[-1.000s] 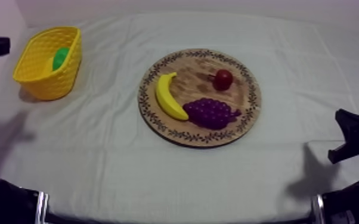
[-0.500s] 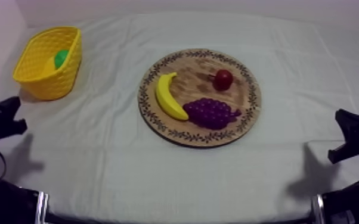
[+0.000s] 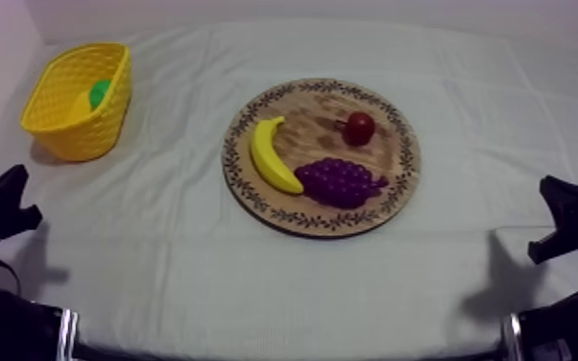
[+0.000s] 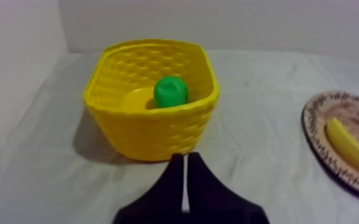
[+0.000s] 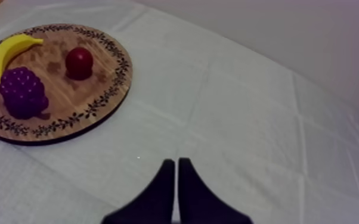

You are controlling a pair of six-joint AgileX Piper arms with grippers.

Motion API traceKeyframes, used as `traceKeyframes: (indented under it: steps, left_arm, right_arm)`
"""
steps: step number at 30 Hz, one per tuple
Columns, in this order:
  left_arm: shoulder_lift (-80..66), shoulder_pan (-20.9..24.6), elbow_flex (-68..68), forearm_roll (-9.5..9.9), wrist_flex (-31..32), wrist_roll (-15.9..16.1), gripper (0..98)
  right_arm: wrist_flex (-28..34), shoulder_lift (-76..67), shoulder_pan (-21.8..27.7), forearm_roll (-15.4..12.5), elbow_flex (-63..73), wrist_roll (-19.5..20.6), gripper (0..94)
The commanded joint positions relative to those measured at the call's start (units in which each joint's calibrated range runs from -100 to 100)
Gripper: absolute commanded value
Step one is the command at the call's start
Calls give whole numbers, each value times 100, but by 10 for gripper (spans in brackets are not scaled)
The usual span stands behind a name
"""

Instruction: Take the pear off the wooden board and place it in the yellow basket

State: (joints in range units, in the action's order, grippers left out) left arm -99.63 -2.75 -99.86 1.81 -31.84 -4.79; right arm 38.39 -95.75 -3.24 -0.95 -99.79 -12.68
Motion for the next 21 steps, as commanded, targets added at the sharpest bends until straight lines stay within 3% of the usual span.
traceKeyframes:
  steps: [1, 5, 21]
  left_arm:
    - [-17, 1, 0, 4, -2, -390, 0]
    - [-32, -2, -2, 7, -1, -531, 0]
    - [-37, -3, -2, 7, -1, -543, 0]
  right_arm:
    - [0, -1, -5, 0, 1, 9, 3]
    - [0, -1, -5, 0, 1, 10, 3]
    - [0, -1, -5, 0, 1, 10, 3]
